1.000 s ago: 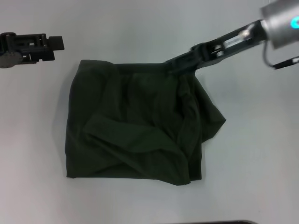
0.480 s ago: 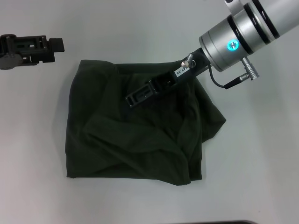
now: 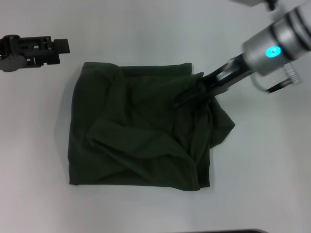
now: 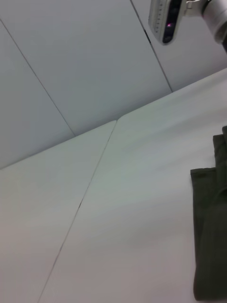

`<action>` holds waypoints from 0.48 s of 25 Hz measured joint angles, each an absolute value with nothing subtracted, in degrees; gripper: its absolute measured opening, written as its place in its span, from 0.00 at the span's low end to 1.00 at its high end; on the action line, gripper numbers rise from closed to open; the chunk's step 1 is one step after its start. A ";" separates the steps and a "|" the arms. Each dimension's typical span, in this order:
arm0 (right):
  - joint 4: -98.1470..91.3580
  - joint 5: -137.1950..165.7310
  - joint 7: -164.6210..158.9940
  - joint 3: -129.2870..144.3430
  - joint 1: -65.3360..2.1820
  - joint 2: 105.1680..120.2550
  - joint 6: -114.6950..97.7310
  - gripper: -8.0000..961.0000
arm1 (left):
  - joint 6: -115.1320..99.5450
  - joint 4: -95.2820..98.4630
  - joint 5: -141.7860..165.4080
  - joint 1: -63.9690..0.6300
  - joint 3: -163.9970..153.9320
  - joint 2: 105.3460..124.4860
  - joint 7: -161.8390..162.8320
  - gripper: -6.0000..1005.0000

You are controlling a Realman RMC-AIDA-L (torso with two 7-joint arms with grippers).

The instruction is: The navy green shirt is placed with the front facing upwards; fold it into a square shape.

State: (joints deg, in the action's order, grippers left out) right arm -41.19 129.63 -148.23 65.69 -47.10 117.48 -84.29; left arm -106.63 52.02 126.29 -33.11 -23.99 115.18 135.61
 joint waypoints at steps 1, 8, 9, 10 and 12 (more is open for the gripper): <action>-43.05 130.06 -149.04 65.24 -46.11 116.99 -85.17 0.96 | -106.56 51.80 126.29 -33.20 -24.01 115.09 135.61 0.73; -56.88 129.62 -149.43 50.11 -38.95 115.65 -92.79 0.96 | -106.59 51.76 126.29 -33.38 -24.00 115.01 135.63 0.72; -56.84 129.15 -149.00 48.69 -38.67 115.64 -93.31 0.96 | -106.69 51.76 126.29 -33.42 -23.99 114.99 135.64 0.72; -56.09 128.40 -148.30 47.84 -38.61 115.67 -94.10 0.96 | -106.67 51.76 126.29 -33.45 -24.00 114.98 135.64 0.72; -54.14 127.55 -146.91 47.50 -38.96 115.67 -95.02 0.96 | -106.59 51.76 126.29 -33.51 -23.99 114.98 135.62 0.72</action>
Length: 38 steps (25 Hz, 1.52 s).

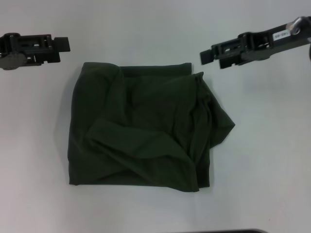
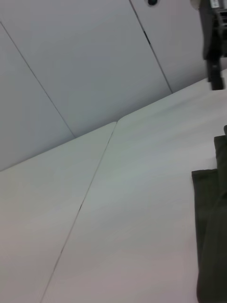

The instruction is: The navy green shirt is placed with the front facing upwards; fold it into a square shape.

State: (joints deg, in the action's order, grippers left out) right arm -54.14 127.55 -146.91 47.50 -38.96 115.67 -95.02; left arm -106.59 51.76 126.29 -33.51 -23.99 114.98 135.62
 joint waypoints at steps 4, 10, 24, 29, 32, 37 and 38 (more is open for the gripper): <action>-52.68 129.77 -146.63 48.35 -40.63 115.83 -94.17 0.96 | -106.84 51.76 126.29 -33.75 -23.99 114.96 135.62 0.72; -52.13 134.00 -148.63 51.93 -42.97 117.47 -89.87 0.96 | -107.05 51.76 126.27 -33.94 -23.99 114.80 135.92 0.72; -42.91 137.48 -151.72 53.40 -49.30 117.34 -83.83 0.94 | -106.53 51.77 126.20 -34.64 -23.99 114.73 135.75 0.72; -41.47 137.52 -151.76 53.44 -49.13 117.24 -83.67 0.94 | -106.00 51.76 126.20 -34.94 -23.99 114.71 135.69 0.72; -41.01 137.54 -151.77 53.44 -49.00 117.23 -83.22 0.94 | -105.91 51.61 126.20 -35.21 -23.99 114.72 135.41 0.72; -38.91 137.55 -151.24 53.64 -49.28 117.36 -80.97 0.93 | -105.86 50.52 126.20 -35.31 -23.99 114.57 134.96 0.72; -38.70 137.55 -151.16 53.83 -49.38 117.45 -80.57 0.93 | -105.84 50.42 126.20 -35.32 -23.99 114.53 134.92 0.72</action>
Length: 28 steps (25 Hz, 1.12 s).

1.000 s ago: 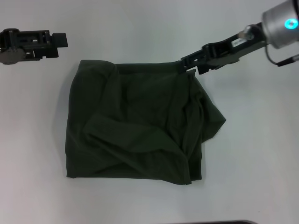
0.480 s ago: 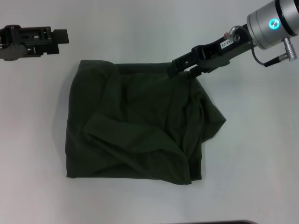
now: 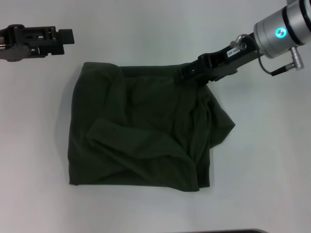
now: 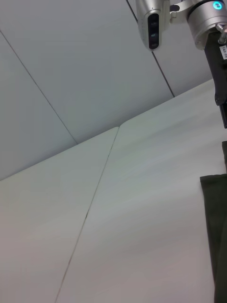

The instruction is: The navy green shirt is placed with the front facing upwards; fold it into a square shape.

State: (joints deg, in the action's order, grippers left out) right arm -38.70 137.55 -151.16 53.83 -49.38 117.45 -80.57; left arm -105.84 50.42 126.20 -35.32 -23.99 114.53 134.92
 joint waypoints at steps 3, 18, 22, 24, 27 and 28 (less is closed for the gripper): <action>-38.27 137.55 -151.30 54.75 -49.50 117.70 -78.94 0.93 | -105.79 50.28 126.21 -35.33 -23.99 114.46 134.69 0.72; -36.57 137.46 -149.58 55.82 -49.90 118.29 -76.96 0.50 | -105.03 49.66 126.21 -35.27 -23.99 114.45 134.04 0.72; -36.99 137.48 -149.99 56.23 -49.79 117.86 -77.71 0.38 | -105.00 49.65 126.21 -35.32 -24.00 114.42 134.03 0.72; -37.43 137.48 -150.09 56.07 -49.50 117.46 -78.31 0.34 | -104.99 49.65 126.21 -35.33 -23.99 114.42 134.03 0.72; -39.54 137.33 -150.52 55.78 -48.60 117.04 -79.41 0.27 | -104.93 49.65 126.21 -35.33 -23.99 114.42 134.03 0.72; -40.55 137.28 -150.84 55.73 -48.23 116.93 -79.86 0.24 | -104.86 49.66 126.21 -35.33 -23.99 114.42 134.03 0.72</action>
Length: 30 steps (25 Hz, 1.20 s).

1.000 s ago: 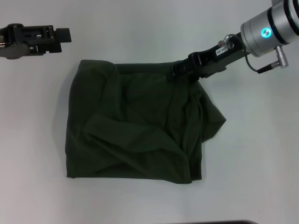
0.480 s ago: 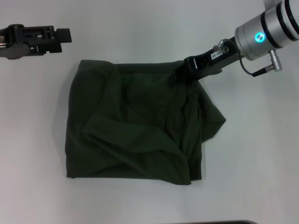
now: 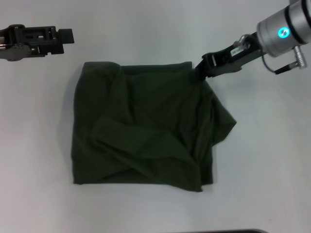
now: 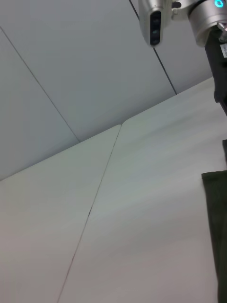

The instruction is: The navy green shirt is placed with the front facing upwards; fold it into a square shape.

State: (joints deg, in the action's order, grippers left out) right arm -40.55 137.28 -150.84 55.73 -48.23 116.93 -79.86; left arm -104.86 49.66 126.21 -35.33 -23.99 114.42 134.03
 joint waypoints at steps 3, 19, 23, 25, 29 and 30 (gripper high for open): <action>-44.25 137.13 -151.65 54.95 -46.97 116.76 -81.46 0.18 | -104.75 49.66 126.21 -35.33 -23.99 114.42 134.03 0.72; -45.74 136.75 -149.93 50.60 -46.44 117.38 -73.31 0.10 | -104.49 49.66 126.21 -35.29 -23.80 114.33 134.06 0.72; -39.91 136.86 -148.52 51.23 -47.61 117.51 -69.24 0.10 | -104.50 49.66 126.21 -35.17 -23.84 114.37 134.08 0.72; -37.78 136.90 -148.04 51.59 -48.42 117.21 -68.97 0.10 | -104.52 49.65 126.21 -35.22 -23.96 114.40 134.12 0.72; -37.64 136.78 -147.91 51.49 -48.44 116.99 -68.96 0.09 | -104.52 49.60 126.32 -35.28 -24.02 114.45 134.08 0.72; -37.77 136.71 -147.91 51.17 -48.31 116.84 -69.00 0.09 | -104.52 49.59 126.40 -35.28 -24.04 114.46 134.06 0.72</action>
